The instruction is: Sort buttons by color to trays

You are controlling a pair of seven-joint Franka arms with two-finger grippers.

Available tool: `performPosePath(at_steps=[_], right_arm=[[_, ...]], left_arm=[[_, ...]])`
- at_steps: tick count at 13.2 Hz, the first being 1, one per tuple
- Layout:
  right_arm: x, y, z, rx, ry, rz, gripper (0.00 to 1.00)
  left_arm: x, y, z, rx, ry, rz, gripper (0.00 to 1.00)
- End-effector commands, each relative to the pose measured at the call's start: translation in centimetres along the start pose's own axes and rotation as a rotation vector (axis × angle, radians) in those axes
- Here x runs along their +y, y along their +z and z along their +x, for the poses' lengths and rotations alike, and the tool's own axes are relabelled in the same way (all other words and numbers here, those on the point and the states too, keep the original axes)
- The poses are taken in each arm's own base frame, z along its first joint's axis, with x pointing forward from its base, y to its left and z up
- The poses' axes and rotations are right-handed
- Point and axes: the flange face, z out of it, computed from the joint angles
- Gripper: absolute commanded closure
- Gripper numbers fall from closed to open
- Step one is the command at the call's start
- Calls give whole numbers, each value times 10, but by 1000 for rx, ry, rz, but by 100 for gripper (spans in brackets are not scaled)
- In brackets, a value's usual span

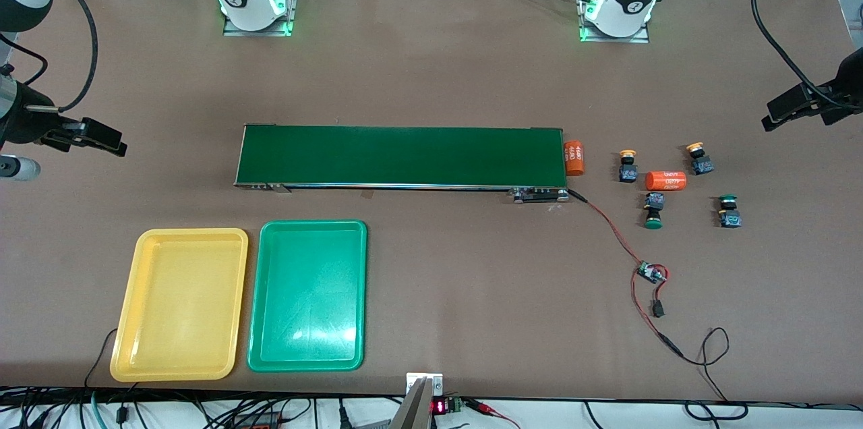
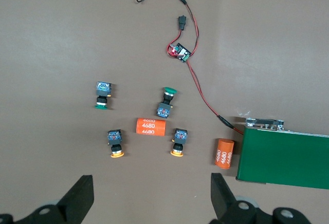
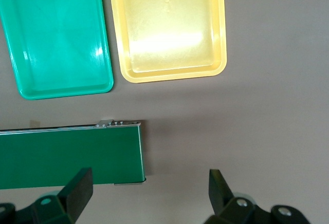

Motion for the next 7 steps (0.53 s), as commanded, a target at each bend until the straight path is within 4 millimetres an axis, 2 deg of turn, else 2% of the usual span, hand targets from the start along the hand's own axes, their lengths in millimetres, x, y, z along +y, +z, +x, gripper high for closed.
performPosePath(at_steps=[1,5,7], right_arm=[[1,-3,0,7,-12,-5,0],[1,-3,0,7,-12,-3,0],[2,-3,0,7,-10,-2,0]], left_arm=[[-2,-4,-8,-4,22,5,0],[-4,-3,-2,2,14,5,0],[-2,16,8,-26,6,1,0]])
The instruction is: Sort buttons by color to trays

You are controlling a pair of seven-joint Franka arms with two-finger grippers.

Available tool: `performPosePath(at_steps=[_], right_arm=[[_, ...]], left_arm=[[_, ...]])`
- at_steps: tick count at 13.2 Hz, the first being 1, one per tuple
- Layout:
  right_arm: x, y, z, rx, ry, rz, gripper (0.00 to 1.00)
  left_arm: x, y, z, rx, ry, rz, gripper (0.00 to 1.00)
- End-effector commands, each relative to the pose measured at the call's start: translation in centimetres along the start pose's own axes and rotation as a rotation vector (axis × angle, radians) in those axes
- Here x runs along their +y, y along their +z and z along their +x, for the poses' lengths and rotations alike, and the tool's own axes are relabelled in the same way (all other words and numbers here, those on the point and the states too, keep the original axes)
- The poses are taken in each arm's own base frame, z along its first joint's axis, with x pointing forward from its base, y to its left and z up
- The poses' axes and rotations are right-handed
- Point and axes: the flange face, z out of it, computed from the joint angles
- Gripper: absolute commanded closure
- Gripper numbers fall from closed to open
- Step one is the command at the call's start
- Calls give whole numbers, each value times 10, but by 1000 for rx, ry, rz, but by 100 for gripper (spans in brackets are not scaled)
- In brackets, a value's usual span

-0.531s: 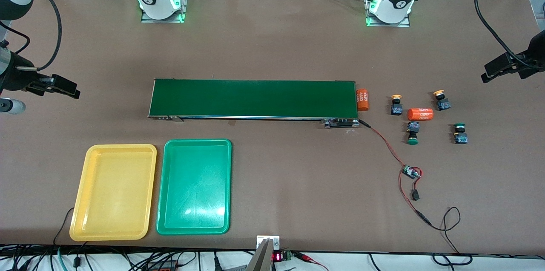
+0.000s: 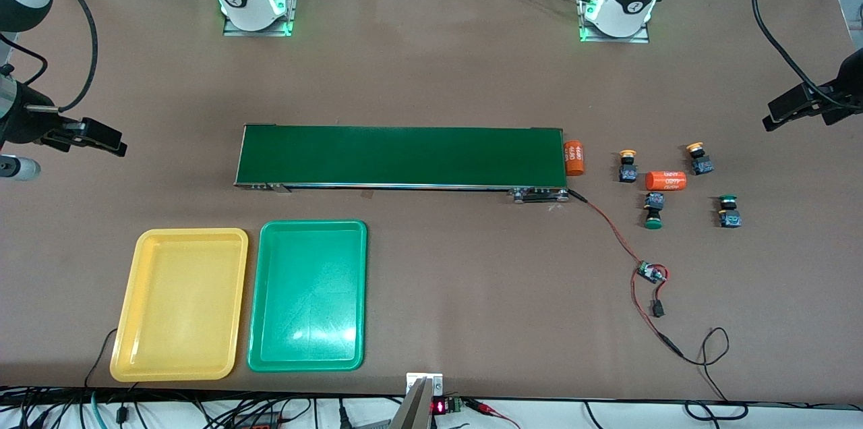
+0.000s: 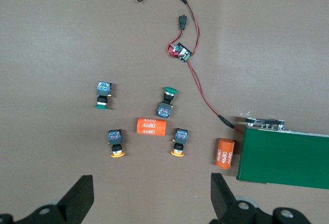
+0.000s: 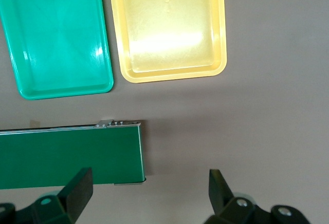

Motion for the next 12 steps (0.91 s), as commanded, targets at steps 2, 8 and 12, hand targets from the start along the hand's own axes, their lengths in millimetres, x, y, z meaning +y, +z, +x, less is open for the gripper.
performPosePath(at_steps=[2,8,12], right_arm=[[2,-3,0,7,-10,-2,0],[3,-3,1,8,-7,0,0],[3,-3,1,7,-7,-2,0]], left_arm=[[3,30,14,-55,13,7,0],[5,106,42,-146,13,-38,0],[14,129,48,-184,17,-52,0]])
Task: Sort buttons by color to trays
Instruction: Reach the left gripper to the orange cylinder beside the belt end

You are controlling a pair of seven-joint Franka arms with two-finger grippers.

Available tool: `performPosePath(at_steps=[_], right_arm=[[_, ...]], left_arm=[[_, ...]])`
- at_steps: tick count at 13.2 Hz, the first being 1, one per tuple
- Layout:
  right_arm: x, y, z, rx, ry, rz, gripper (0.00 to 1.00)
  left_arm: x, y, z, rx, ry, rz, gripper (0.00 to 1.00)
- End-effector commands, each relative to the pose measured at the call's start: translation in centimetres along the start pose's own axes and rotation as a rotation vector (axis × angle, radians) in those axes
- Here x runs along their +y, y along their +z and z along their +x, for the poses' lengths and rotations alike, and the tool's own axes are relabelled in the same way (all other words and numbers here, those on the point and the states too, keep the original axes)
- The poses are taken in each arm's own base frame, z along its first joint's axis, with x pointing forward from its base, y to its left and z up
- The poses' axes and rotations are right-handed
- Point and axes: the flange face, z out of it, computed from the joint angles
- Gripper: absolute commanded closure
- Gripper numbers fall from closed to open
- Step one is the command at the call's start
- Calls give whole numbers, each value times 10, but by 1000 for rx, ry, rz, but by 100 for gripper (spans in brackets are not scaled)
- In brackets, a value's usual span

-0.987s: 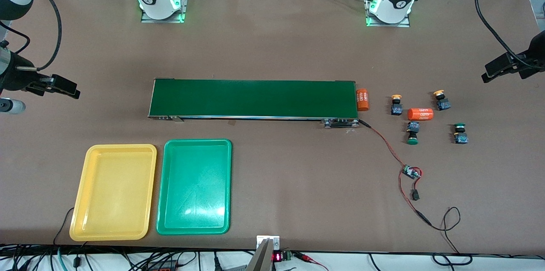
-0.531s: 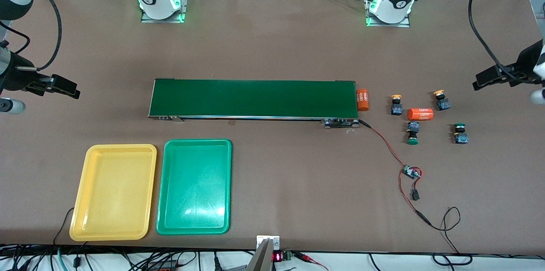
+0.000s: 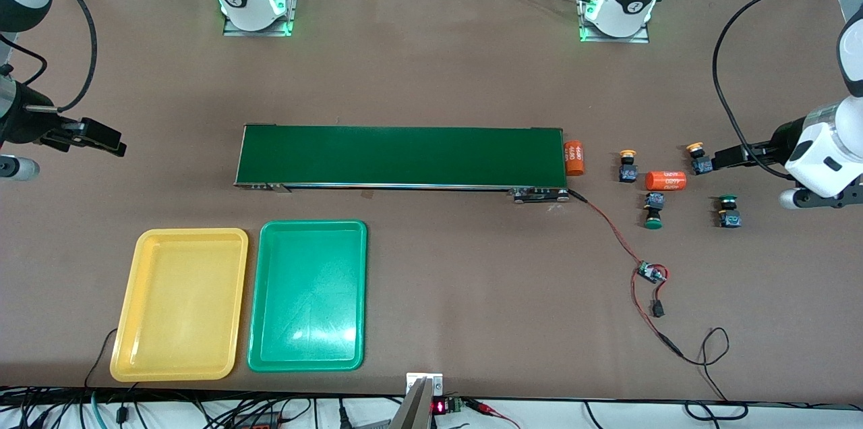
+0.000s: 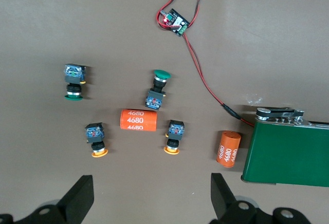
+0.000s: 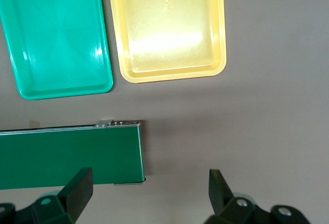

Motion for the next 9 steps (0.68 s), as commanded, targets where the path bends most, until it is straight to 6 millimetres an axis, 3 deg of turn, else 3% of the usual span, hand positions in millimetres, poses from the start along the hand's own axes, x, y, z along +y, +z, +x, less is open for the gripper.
performPosePath(at_steps=[1,5,9], right_arm=[[2,-3,1,7,-9,-2,0],[3,-3,1,7,-9,-3,0],[3,-3,1,7,-9,-6,0]], left_arm=[[14,30,18,-2,29,-24,0],[25,111,50,-73,53,-27,0],[55,173,52,-163,105,-51,0]])
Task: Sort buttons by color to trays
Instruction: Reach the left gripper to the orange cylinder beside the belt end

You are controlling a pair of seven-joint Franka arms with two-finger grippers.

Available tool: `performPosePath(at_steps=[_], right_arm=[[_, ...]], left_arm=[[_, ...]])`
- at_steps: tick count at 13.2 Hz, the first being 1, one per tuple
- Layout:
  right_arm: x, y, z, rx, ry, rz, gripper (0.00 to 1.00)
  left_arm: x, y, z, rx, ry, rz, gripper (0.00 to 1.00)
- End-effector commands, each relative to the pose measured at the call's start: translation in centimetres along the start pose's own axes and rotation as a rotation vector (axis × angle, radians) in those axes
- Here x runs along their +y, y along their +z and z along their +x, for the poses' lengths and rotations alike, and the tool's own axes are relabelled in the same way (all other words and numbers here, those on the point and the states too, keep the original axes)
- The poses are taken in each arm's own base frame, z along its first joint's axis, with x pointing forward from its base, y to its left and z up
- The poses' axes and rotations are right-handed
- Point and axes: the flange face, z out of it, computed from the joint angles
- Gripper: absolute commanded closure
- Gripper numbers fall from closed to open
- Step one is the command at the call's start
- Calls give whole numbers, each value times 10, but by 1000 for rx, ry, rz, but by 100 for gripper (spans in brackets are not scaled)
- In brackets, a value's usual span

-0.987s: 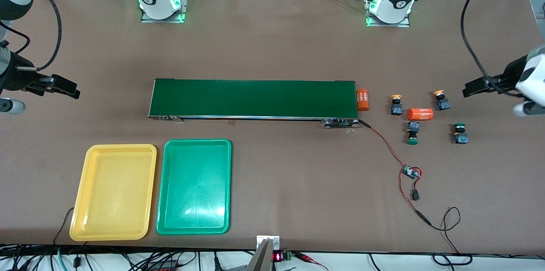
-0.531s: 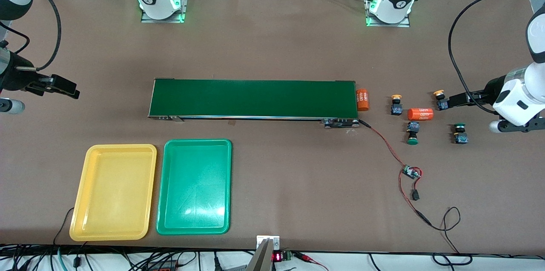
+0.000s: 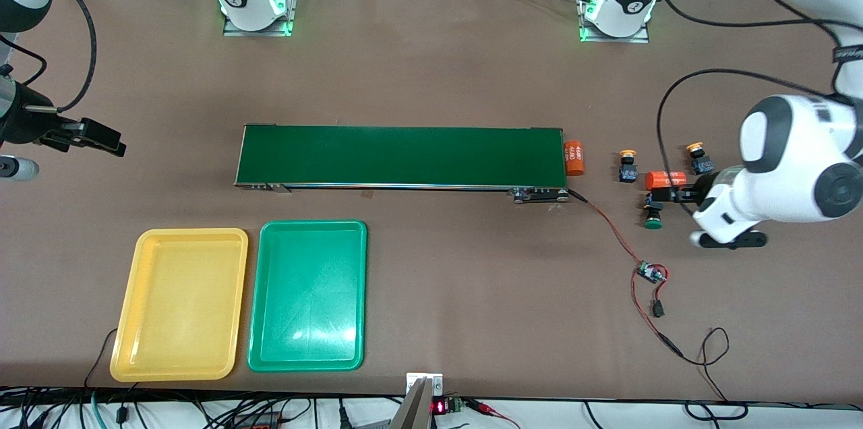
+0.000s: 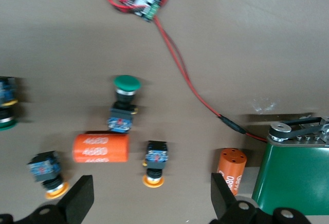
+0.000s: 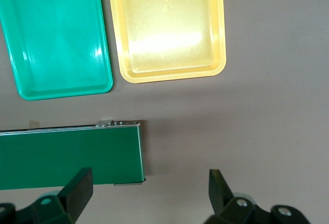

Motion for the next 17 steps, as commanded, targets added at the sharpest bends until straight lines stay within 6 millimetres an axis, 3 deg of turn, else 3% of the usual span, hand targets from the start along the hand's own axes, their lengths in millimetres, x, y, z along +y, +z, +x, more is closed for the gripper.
performPosePath(at_steps=[1,4,9,17], right_arm=[[2,-3,1,6,-11,-6,0],[1,5,10,26,-11,-5,0],[11,11,18,46,-7,-3,0],[19,13,21,52,-22,-1,0]], left_arm=[[19,33,3,-49,46,-40,0],[42,79,-2,-92,89,-69,0],[55,137,-19,-142,83,-135,0],[63,161,-36,-193,131,-176,0]])
